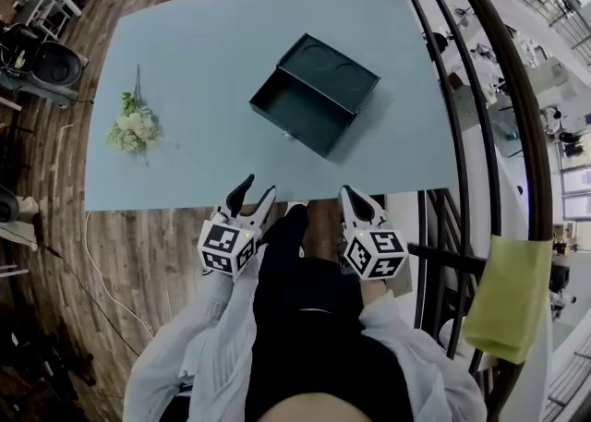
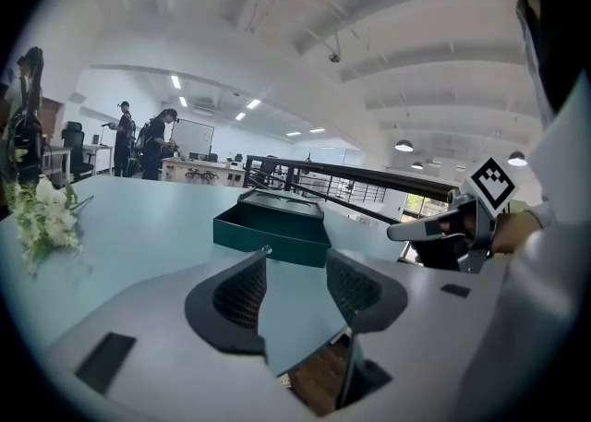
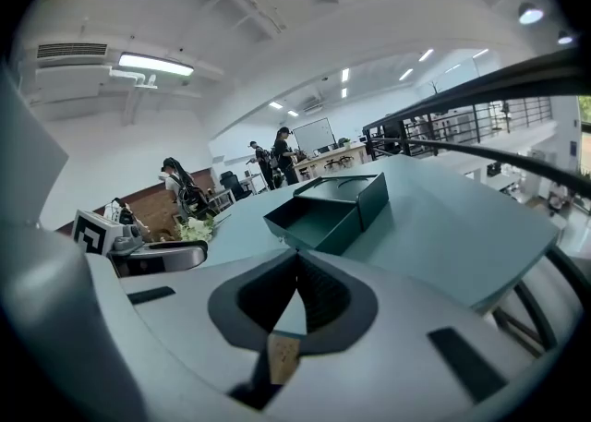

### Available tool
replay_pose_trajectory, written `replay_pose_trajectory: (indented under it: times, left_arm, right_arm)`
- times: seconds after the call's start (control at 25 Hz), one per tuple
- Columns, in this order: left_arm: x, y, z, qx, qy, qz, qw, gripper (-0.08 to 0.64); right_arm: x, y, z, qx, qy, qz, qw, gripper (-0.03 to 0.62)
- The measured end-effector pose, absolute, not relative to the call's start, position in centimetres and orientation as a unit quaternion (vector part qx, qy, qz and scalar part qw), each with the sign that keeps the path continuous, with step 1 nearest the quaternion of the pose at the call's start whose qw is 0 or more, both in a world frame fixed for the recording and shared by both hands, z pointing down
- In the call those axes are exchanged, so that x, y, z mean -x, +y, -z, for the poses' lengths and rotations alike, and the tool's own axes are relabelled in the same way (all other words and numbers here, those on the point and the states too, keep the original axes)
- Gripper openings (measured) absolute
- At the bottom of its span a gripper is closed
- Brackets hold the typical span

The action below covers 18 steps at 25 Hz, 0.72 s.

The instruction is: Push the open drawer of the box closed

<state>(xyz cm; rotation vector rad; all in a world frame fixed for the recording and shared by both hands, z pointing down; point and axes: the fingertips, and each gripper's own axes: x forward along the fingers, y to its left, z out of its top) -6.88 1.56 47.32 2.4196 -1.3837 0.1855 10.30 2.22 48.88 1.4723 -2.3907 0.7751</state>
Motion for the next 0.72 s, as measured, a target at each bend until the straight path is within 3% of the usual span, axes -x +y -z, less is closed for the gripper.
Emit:
replay_pose_trajectory:
  times: [0.72]
  left_arm:
    - [4.3, -7.2, -52.3, -0.857, -0.454, -0.147, 0.192, 0.206]
  right_arm:
    - [-10.2, -5.4, -48.7, -0.492, -0.811, -0.279, 0.150, 0.009]
